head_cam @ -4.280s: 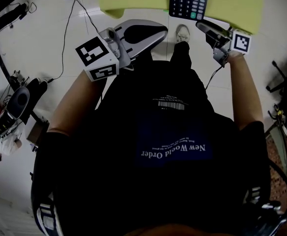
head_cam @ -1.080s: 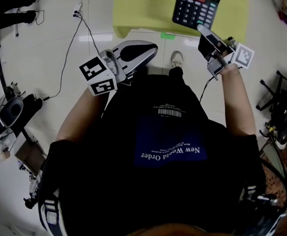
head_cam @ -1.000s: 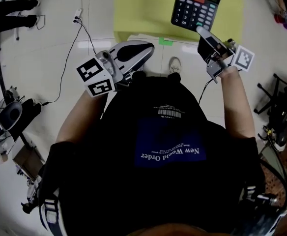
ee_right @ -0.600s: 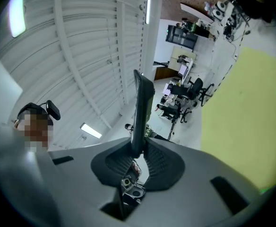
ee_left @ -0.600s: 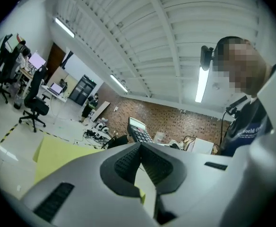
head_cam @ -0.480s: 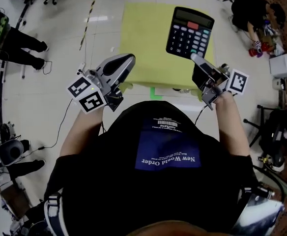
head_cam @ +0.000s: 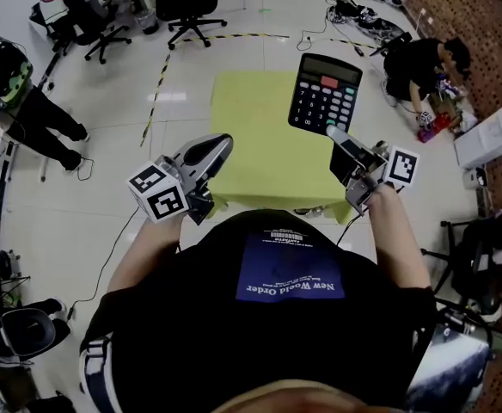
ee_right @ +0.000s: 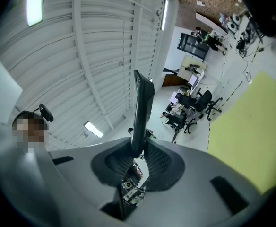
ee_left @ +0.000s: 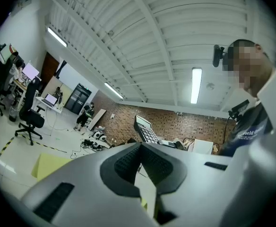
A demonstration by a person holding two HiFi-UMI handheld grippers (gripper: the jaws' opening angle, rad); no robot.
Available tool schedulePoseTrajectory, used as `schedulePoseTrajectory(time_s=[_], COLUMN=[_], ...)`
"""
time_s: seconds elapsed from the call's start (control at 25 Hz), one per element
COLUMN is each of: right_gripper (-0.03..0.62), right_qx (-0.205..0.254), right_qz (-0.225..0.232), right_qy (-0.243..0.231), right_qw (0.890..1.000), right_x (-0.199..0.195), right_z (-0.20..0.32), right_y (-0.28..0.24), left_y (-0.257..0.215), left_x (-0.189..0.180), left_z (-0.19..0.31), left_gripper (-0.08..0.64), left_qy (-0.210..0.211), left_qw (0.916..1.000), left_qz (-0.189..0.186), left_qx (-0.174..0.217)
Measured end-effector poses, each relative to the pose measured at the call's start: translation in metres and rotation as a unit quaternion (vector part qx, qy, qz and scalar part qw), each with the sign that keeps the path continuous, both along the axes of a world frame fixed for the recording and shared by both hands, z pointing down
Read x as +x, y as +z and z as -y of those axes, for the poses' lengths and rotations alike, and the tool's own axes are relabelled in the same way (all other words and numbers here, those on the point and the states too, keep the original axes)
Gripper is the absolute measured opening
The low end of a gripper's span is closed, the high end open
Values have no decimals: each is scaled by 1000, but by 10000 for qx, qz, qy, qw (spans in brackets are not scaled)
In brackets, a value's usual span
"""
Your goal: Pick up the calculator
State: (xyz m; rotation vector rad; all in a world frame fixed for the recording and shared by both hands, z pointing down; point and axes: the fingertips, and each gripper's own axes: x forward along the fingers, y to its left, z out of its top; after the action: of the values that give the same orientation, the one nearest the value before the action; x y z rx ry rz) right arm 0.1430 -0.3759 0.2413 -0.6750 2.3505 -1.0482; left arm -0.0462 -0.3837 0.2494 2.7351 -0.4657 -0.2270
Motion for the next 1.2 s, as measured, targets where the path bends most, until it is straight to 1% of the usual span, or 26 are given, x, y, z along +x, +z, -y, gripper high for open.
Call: schedulePoseTrajectory(time_s=[0.16, 0.48, 0.64, 1.0, 1.2], right_gripper=[46, 46, 46, 46, 44], right_qx=[40, 17, 2, 6, 11], right_qz=[45, 110, 28, -2, -8], right_qy=[51, -32, -69, -98, -111], right_qw=[10000, 9999, 10000, 10000, 9999], right_x=[3, 4, 1, 0, 2], right_z=[0, -3, -2, 4, -5], right_y=[-1, 4, 9, 8, 13], left_y=[2, 5, 5, 3, 9], left_x=[1, 2, 0, -1, 1], left_z=[-1, -6, -5, 0, -11], left_gripper=[6, 6, 6, 6, 6], left_qy=[28, -26, -48, -85, -86], left_qw=[10000, 10000, 10000, 9999, 9999], left_qz=[41, 79, 66, 66, 42], left_qx=[19, -36, -50, -38, -69])
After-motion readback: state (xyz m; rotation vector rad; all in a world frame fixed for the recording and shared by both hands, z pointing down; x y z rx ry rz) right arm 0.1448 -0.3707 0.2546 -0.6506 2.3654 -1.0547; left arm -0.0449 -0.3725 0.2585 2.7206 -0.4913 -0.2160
